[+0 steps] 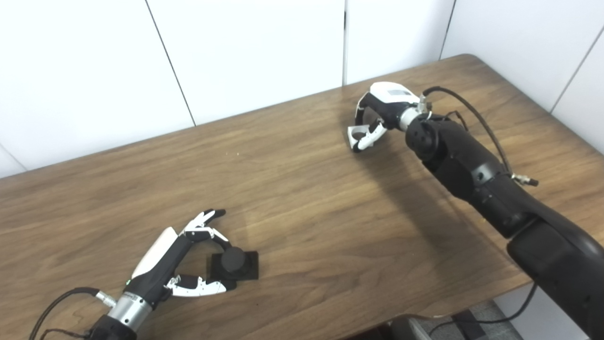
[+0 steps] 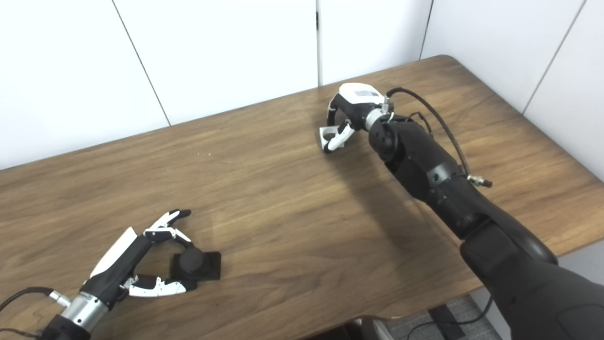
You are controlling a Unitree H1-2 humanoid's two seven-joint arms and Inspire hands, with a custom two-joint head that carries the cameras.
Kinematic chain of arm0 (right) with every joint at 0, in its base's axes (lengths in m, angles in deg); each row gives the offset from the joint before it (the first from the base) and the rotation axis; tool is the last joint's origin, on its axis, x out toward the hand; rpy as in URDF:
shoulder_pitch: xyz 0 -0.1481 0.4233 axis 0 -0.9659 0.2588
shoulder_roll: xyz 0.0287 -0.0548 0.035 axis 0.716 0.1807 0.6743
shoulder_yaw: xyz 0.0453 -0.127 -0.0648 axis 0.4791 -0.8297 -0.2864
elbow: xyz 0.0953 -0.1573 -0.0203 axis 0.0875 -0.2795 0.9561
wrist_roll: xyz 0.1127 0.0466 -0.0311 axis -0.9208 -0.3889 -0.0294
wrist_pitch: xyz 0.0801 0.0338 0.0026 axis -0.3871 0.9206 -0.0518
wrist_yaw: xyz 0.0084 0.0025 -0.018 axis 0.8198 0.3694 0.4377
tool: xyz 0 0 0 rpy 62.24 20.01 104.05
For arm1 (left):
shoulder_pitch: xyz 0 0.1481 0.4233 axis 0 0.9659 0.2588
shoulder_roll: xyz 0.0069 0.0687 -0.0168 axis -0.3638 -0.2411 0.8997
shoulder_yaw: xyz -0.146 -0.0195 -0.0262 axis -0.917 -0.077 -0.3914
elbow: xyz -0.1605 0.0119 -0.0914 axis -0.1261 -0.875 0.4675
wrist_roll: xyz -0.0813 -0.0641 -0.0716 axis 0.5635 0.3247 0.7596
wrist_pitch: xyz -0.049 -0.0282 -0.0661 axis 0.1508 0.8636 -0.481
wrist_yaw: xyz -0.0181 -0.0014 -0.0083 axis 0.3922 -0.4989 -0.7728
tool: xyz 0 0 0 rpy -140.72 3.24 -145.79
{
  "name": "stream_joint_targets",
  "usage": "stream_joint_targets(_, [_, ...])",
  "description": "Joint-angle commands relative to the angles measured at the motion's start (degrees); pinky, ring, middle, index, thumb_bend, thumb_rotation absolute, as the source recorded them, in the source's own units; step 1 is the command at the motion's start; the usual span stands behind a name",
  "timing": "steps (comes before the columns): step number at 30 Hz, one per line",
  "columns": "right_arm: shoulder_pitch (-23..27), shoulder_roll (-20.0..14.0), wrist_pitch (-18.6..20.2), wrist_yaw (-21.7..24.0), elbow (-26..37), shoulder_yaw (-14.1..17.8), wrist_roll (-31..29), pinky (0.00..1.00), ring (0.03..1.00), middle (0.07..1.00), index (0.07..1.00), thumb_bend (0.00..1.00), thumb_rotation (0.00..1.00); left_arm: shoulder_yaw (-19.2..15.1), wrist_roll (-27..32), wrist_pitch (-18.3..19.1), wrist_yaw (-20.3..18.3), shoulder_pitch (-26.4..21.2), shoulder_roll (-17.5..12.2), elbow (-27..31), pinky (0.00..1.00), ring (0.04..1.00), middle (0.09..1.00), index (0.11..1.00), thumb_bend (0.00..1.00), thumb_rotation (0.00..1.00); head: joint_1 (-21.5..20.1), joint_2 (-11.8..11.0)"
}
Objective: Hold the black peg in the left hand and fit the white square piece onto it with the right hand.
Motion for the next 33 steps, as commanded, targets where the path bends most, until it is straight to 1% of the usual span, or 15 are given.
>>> stream_joint_targets(1, [-1.6, -0.8, -0.9, 0.9, 0.6, 0.6, -1.3, 0.82, 0.862, 0.808, 0.484, 0.51, 0.14, 0.2, -1.1, 3.5, -1.9, 0.8, -1.7, -1.1, 0.98, 1.000, 0.956, 0.490, 0.52, 0.06, -0.2, -0.1])
stream_joint_targets(4, [-2.0, -0.9, -2.6, 0.0, 2.2, 1.0, -2.1, 0.81, 0.862, 0.801, 0.483, 0.51, 0.14, 0.3, -1.3, 3.1, -1.8, 0.7, -1.6, -1.4, 0.97, 1.000, 0.954, 0.490, 0.52, 0.06, 0.0, -0.3])
stream_joint_targets(8, [-2.4, -0.7, -2.9, -0.2, 4.8, 1.7, -2.7, 0.85, 0.883, 0.804, 0.482, 0.51, 0.14, 0.4, -1.2, 2.8, -1.8, 0.7, -1.3, -1.8, 0.97, 1.000, 0.955, 0.490, 0.52, 0.06, 0.7, -0.3])
stream_joint_targets(11, [-2.6, -0.7, -3.4, -0.5, 6.9, 2.3, -3.0, 0.85, 0.890, 0.804, 0.481, 0.51, 0.14, 0.5, -1.4, 2.5, -1.7, 0.6, -1.3, -2.0, 0.97, 1.000, 0.955, 0.490, 0.52, 0.06, 0.9, -0.3])
stream_joint_targets(15, [-2.3, -1.1, -3.8, -0.4, 9.5, 2.3, -2.4, 0.86, 0.896, 0.811, 0.481, 0.51, 0.14, 0.7, -1.6, 2.5, -1.7, 0.6, -1.3, -2.1, 0.97, 1.000, 0.956, 0.490, 0.52, 0.06, 1.5, -0.7])
stream_joint_targets(18, [-2.1, -1.5, -3.7, 0.7, 11.6, 2.0, -2.0, 0.88, 0.904, 0.820, 0.482, 0.50, 0.15, 0.7, -1.7, 2.5, -1.7, 0.5, -1.2, -2.4, 0.97, 1.000, 0.956, 0.490, 0.52, 0.06, 2.3, -0.6])
stream_joint_targets(20, [-2.0, -1.7, -3.9, 1.1, 12.8, 2.0, -1.9, 0.88, 0.896, 0.820, 0.482, 0.50, 0.15, 0.8, -1.7, 2.7, -1.7, 0.5, -1.1, -2.3, 0.97, 1.000, 0.957, 0.490, 0.52, 0.06, 2.7, -0.6])
stream_joint_targets(24, [-2.1, -1.7, -5.6, 1.9, 15.3, 2.1, -2.2, 0.87, 0.886, 0.813, 0.482, 0.50, 0.14, 1.0, -2.2, 2.4, -1.5, 0.2, -0.8, -3.2, 0.97, 1.000, 0.956, 0.490, 0.52, 0.06, 4.5, -1.5])
stream_joint_targets(26, [-2.2, -1.7, -5.8, 2.4, 16.3, 1.9, -2.0, 0.88, 0.897, 0.817, 0.482, 0.50, 0.14, 1.2, -2.4, 2.2, -1.2, 0.1, -0.6, -3.6, 0.97, 1.000, 0.957, 0.490, 0.52, 0.06, 5.5, -1.6])
stream_joint_targets(33, [-2.8, -1.0, -7.5, 3.2, 19.2, 2.4, -3.1, 0.87, 0.896, 0.810, 0.482, 0.50, 0.14, 1.7, -3.0, 1.5, -0.4, -0.2, 0.5, -5.1, 0.99, 1.000, 0.958, 0.490, 0.52, 0.06, 10.9, -1.3])
